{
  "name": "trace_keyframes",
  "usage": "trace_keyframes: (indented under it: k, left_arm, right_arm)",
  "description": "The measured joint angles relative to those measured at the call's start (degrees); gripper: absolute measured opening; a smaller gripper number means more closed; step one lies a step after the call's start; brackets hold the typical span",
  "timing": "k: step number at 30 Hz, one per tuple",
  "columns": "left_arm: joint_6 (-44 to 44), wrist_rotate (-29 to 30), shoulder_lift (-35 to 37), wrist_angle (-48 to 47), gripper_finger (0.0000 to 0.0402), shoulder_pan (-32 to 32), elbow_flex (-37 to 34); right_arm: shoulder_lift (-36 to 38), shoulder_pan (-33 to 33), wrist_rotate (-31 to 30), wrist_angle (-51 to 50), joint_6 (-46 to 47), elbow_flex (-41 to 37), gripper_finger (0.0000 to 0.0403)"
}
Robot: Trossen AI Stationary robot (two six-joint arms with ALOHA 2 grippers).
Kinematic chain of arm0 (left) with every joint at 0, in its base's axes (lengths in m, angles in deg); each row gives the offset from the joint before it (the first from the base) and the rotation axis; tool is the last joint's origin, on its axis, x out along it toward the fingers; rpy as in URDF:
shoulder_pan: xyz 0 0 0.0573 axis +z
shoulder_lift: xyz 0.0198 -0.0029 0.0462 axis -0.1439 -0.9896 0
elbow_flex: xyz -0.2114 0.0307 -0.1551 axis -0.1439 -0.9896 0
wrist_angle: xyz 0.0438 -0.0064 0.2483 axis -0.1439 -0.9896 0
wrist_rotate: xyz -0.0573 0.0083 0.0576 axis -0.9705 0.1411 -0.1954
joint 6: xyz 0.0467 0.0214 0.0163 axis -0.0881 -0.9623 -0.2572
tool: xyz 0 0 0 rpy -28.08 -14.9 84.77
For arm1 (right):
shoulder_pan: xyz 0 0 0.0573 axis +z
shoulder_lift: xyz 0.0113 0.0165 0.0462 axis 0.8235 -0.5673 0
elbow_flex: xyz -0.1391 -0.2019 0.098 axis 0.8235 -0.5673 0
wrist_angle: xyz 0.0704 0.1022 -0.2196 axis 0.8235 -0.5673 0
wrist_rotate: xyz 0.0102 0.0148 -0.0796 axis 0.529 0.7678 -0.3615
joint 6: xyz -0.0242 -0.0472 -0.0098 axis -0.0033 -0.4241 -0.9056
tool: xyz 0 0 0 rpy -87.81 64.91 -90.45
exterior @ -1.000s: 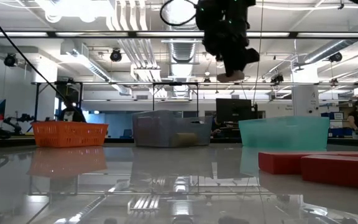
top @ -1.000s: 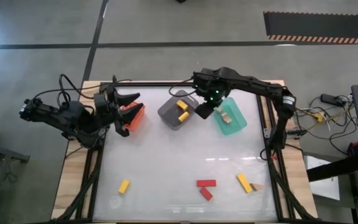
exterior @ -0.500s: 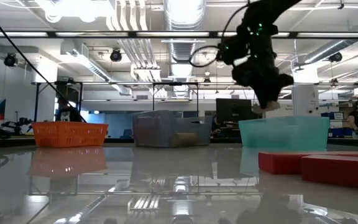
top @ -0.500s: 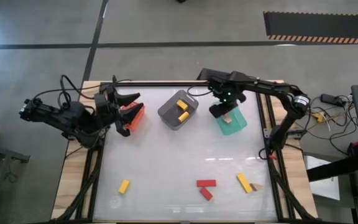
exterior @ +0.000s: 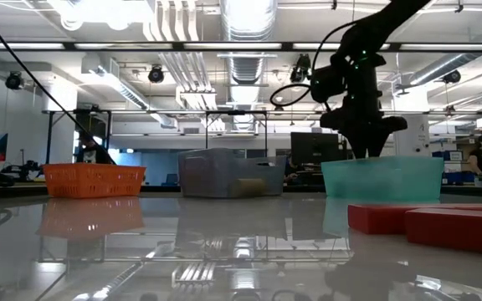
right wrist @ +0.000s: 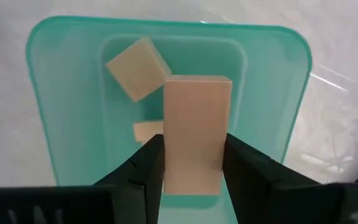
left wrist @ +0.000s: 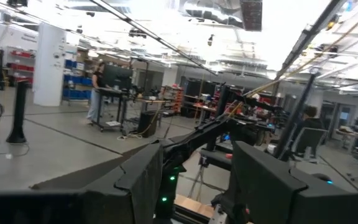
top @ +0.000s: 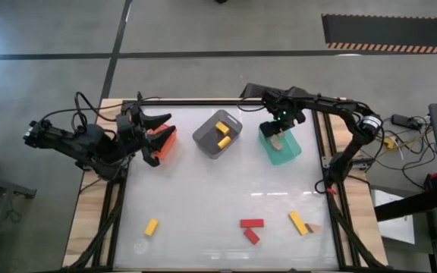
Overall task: Sort & place blocks by color
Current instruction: Put the brown block into the blue bin, then put the yellow block into the black bin
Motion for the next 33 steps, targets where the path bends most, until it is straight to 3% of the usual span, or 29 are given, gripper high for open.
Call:
trace_keyframes:
  k: [8, 22, 27, 33]
  left_arm:
    - [0.00, 1.16, -0.22, 0.02, 0.0181, 0.00, -0.04]
    - [0.63, 4.02, -0.50, -0.29, 0.0181, 0.00, -0.20]
    - [7.80, 5.23, -1.01, -5.65, 0.0181, 0.00, -0.24]
    - [25.97, 5.76, -3.07, -17.94, 0.0180, 0.00, -0.24]
  right_arm:
    - [-0.03, -0.16, -1.91, -0.06, 0.42, -0.02, 0.0152]
    - [2.03, -0.10, -0.94, -0.45, 0.35, -0.01, 0.0154]
    - [5.99, 0.19, -0.70, -0.22, 0.89, 0.91, 0.0145]
    - [12.36, 0.54, -0.84, 0.27, 3.02, 0.96, 0.0134]
